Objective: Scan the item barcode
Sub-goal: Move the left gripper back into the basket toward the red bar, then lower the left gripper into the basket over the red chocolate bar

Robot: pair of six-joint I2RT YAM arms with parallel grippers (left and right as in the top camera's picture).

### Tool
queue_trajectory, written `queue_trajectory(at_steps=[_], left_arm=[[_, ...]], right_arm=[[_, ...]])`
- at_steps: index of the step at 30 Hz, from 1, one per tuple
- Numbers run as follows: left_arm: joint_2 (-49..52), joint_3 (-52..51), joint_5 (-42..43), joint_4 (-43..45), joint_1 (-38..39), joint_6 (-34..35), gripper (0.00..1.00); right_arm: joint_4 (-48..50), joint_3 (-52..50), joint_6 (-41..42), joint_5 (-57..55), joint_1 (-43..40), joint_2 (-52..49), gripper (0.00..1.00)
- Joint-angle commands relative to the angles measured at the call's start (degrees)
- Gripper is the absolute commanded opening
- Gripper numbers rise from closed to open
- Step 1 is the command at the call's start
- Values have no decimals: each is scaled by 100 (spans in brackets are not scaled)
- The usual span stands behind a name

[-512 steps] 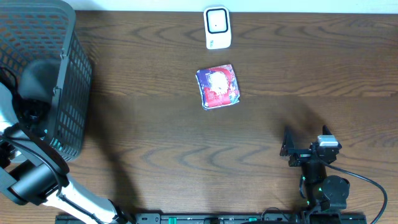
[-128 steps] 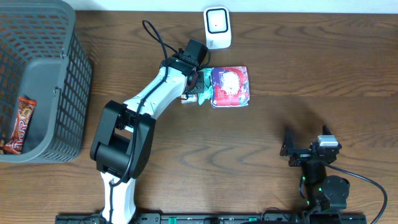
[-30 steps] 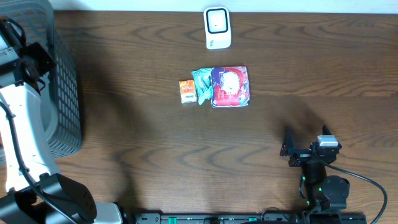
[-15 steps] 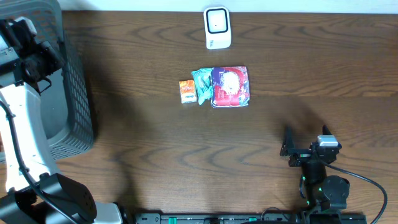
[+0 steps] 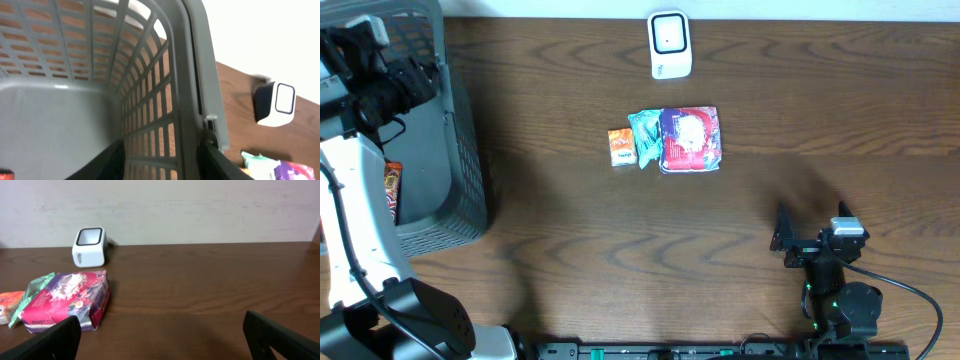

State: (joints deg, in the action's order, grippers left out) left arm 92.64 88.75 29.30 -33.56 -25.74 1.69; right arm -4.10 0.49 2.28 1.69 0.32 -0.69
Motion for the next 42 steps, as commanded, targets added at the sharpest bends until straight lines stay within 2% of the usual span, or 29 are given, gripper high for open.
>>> queue_trajectory(at_steps=[1,6,8,23,28,35,40,42], left_arm=[[-46,37,219,201,-136,496,49],[-85,37,221,323,-199,1139,51],[-85,37,223,310,-199,1246,56],[-103,37,225,544,-201,1263,56],[-103,37,302,623,-199,1707,57],[-103,35,776,374,-195,1652,57],[-94,35,756,-85,-181,898,57],[-87,35,756,-160,-181,835,57]], right_arm=[[-15,-17,-85,-9,-24,31,99],[-15,-17,-83,-9,-24,31,99],[-15,-17,-85,-9,-24,31,99],[-15,-17,-83,-9,-24,31,99],[-15,-17,-83,-9,-24,31,99],[-15,-17,-83,-9,-24,31,99],[-15,-17,-83,-9,-24,31,99],[-15,-17,-85,-9,-24,31,99]])
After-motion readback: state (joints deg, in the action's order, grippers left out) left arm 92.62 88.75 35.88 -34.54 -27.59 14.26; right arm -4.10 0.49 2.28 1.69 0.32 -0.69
